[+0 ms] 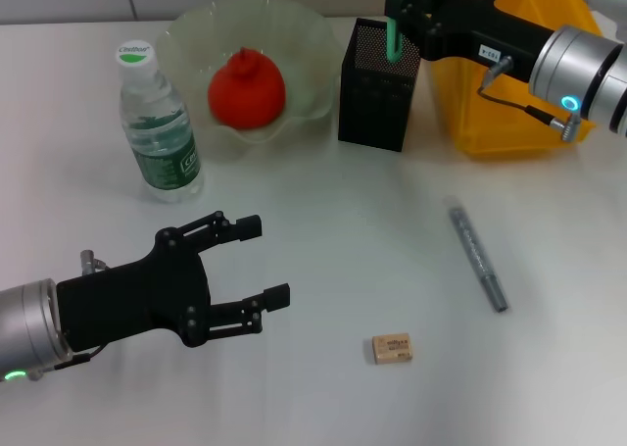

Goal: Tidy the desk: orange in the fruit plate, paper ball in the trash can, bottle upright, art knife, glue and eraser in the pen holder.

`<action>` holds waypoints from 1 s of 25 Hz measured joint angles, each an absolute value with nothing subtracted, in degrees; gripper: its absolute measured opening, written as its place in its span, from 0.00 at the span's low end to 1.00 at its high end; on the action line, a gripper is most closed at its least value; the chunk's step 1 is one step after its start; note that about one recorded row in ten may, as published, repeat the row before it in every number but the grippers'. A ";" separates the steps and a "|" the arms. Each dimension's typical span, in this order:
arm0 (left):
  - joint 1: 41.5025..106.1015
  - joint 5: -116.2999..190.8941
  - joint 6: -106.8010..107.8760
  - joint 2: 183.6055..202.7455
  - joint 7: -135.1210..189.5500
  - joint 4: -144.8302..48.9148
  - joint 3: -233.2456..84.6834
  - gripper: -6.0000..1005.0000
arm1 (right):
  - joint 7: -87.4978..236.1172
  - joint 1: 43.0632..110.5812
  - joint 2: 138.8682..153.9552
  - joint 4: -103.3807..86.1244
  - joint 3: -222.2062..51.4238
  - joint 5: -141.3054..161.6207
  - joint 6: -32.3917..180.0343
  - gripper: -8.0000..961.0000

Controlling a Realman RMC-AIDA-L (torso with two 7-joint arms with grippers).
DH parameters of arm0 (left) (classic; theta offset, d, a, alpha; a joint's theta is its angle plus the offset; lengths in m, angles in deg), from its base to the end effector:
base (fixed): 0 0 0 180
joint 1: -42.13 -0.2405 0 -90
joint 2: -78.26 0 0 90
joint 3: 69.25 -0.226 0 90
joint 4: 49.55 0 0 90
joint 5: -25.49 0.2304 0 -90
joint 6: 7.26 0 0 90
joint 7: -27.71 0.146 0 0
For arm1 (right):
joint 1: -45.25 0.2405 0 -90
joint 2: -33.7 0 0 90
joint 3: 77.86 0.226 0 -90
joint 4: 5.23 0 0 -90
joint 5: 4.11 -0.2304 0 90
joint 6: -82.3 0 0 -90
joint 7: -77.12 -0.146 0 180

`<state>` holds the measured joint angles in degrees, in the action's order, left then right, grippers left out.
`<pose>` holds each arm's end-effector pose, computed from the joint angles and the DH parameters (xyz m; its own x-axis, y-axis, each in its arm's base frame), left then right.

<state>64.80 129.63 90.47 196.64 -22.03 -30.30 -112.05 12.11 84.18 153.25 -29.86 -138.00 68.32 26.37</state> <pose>-0.2752 0.2531 -0.0276 0.7235 0.1527 0.6732 0.3180 -0.9393 -0.1287 0.2025 0.4194 -0.0197 0.6975 -0.1913 -0.6905 -0.5953 -0.6911 -0.4098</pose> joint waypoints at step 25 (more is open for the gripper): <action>64.81 129.28 90.89 196.64 -22.46 -30.20 -112.05 0.84 | 1.10 83.08 152.54 -31.60 -137.89 65.72 24.06 0.77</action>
